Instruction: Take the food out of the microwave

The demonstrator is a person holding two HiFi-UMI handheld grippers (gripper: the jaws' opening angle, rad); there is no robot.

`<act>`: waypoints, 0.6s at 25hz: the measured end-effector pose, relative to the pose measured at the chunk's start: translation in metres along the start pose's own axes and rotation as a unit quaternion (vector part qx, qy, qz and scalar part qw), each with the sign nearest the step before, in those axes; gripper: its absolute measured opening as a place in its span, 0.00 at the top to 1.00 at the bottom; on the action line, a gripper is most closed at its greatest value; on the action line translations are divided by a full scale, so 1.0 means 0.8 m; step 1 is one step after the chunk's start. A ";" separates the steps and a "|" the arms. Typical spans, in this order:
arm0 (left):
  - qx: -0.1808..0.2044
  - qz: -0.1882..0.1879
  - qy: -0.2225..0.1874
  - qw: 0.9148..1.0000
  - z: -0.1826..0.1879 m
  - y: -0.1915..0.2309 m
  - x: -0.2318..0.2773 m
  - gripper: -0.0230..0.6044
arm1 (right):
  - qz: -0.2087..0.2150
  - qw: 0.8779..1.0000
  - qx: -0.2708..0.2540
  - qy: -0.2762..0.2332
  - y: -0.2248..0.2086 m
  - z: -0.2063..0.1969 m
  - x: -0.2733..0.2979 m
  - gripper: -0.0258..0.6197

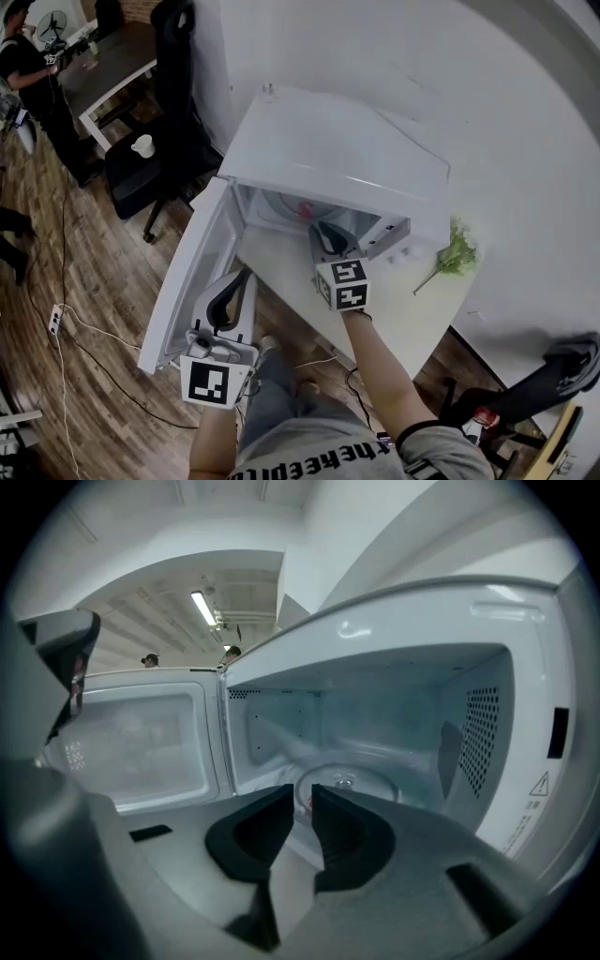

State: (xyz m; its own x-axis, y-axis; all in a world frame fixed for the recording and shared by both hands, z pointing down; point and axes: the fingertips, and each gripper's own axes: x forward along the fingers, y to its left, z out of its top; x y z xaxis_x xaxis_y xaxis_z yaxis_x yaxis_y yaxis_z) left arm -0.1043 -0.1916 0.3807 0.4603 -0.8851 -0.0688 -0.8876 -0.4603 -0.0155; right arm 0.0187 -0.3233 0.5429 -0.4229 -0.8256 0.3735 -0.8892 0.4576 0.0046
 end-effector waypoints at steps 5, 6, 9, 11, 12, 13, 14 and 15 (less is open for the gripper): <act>-0.001 0.001 0.011 1.000 -0.008 0.006 0.000 0.95 | -0.003 1.000 0.000 0.018 -0.007 -0.011 0.023 0.85; 0.000 0.002 0.006 1.000 -0.005 0.007 0.001 0.95 | -0.004 1.000 0.000 0.022 -0.008 -0.014 0.027 0.85; -0.001 0.000 0.013 1.000 -0.010 0.008 0.001 0.95 | -0.005 0.999 -0.001 0.035 -0.010 -0.021 0.037 0.84; -0.002 -0.002 0.020 1.000 -0.015 0.009 0.001 0.95 | -0.007 0.999 -0.001 0.042 -0.011 -0.026 0.044 0.84; -0.002 -0.003 0.020 1.000 -0.016 0.010 0.002 0.95 | -0.008 0.999 -0.001 0.045 -0.012 -0.028 0.047 0.84; -0.002 -0.003 0.019 1.000 -0.016 0.010 0.003 0.95 | -0.009 0.999 -0.002 0.048 -0.012 -0.030 0.050 0.84; -0.003 -0.004 0.018 1.000 -0.016 0.010 0.004 0.95 | -0.010 0.999 -0.002 0.051 -0.013 -0.031 0.053 0.84; -0.003 -0.005 0.018 1.000 -0.016 0.010 0.004 0.95 | -0.011 0.999 -0.002 0.053 -0.014 -0.032 0.055 0.83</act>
State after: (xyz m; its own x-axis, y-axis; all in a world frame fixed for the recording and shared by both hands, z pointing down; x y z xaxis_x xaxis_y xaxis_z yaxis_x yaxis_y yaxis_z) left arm -0.1096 -0.1992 0.3930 0.4691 -0.8825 -0.0321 -0.8831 -0.4691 -0.0092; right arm 0.0143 -0.3560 0.5831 -0.3815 -0.7966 0.4689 -0.8974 0.4408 0.0188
